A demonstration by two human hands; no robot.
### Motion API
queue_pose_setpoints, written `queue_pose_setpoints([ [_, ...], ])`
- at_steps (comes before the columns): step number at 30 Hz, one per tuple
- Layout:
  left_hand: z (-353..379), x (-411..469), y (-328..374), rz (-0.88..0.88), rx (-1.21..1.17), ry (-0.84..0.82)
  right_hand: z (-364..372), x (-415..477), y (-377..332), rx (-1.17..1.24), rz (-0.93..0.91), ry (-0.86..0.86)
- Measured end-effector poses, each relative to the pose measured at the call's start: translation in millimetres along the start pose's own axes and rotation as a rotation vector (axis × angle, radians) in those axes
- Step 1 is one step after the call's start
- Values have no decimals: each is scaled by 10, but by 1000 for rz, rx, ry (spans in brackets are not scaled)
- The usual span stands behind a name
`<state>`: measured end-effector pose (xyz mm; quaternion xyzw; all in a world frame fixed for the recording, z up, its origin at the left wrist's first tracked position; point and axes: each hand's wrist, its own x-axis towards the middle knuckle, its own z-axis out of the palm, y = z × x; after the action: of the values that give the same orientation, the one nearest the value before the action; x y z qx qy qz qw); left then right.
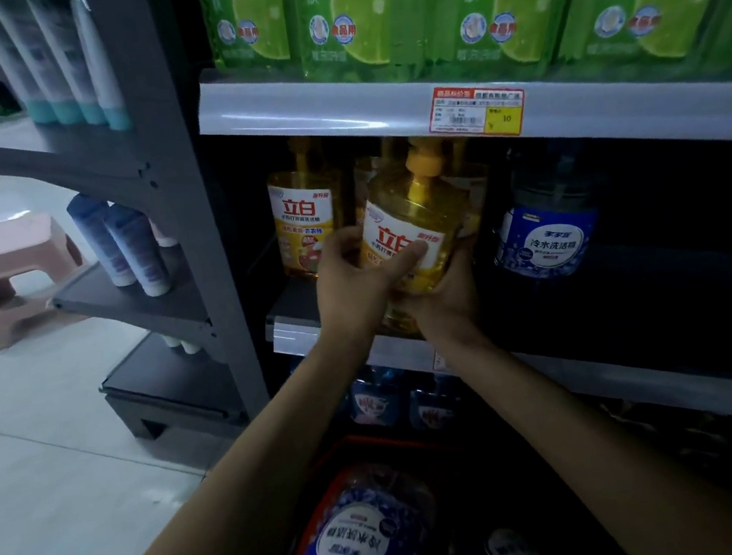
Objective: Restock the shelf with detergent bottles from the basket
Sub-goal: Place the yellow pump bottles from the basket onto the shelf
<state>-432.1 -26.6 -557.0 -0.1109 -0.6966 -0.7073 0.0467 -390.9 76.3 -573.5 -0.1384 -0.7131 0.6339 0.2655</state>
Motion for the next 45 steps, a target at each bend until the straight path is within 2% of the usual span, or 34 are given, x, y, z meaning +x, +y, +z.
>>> queue_pose_setpoints([
  [9, 68, 444, -199, 21, -94, 75, 288, 676, 256, -209, -72, 26],
  [14, 74, 578, -290, 28, -72, 48, 409, 863, 406, -432, -89, 130],
  [19, 15, 571, -341, 15, -21, -23, 404, 835, 375, -546, -103, 151],
  [24, -92, 341, -231, -38, 56, -87, 248, 683, 259, -482, -71, 41],
  [27, -190, 136, -122, -46, 121, -126, 50, 479, 158, -522, -65, -14],
  [38, -594, -899, 432, 104, 648, -391, -918, -525, -401, -713, -172, -307],
  [45, -738, -1770, 451, 196, 911, -594, -1573, -1306, -599, -943, -182, -517],
])
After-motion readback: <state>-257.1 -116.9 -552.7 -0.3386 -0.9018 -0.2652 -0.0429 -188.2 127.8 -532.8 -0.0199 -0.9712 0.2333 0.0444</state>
